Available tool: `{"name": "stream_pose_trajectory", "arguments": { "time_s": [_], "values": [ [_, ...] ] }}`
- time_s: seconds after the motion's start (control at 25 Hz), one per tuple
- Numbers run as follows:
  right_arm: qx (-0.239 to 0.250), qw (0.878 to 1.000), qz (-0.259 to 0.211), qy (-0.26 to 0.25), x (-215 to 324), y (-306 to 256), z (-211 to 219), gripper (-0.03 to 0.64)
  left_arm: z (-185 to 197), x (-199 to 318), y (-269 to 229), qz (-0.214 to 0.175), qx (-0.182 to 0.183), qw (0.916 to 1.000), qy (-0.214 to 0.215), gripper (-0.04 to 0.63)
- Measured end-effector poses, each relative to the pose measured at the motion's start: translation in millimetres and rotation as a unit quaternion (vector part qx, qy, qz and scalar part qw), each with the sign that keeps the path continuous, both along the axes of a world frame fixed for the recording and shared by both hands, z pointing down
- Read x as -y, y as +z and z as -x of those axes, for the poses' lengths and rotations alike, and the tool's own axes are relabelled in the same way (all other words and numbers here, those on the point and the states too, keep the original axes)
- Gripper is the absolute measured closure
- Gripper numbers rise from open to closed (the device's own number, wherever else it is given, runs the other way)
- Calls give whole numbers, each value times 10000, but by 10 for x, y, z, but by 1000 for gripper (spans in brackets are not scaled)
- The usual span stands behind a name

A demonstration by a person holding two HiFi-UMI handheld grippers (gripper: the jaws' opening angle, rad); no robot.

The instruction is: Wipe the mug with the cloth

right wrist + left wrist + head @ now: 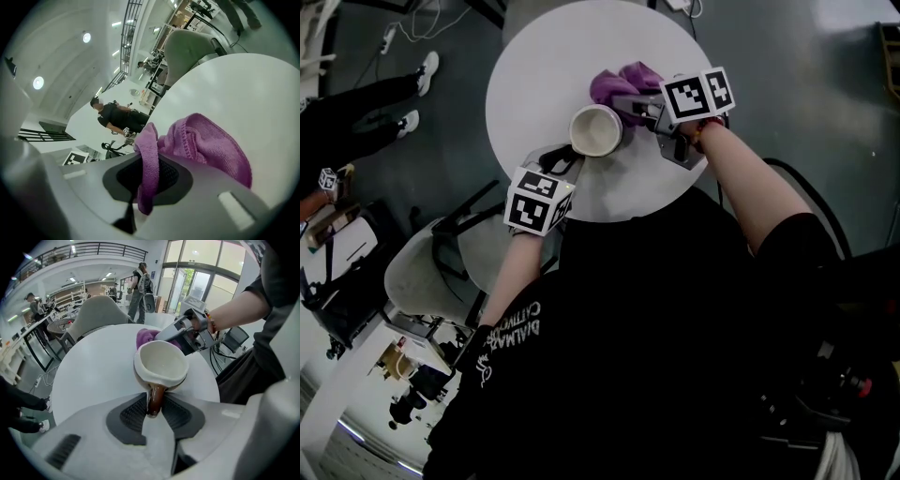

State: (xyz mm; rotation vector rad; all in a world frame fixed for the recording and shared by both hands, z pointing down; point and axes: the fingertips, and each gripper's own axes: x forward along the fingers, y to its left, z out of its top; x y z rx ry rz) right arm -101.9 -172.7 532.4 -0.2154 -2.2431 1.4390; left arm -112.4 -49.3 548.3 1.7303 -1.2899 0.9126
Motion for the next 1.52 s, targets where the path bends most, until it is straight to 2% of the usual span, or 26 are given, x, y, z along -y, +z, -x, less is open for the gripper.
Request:
{"name": "stream_pose_trajectory", "arguments": {
  "time_s": [0.32, 0.52, 0.76, 1.24, 1.52],
  "values": [
    [-80, 9994, 297, 130, -37, -19, -71, 588, 87, 50, -74, 94, 11, 10000, -24, 503],
    [-187, 9994, 285, 97, -55, 24, -98, 588, 94, 57, -44, 151, 41, 9999, -14, 505],
    [-310, 9978, 554, 184, -56, 37, -114, 588, 111, 71, -31, 211, 79, 9997, -2, 509],
    [-407, 9980, 349, -344, -193, -44, -304, 589, 50, 95, -41, 374, 219, 9990, 130, 522],
    [-522, 9952, 88, -825, -393, 8, -390, 588, 41, 81, -17, 401, 296, 9986, 194, 531]
  ]
}}
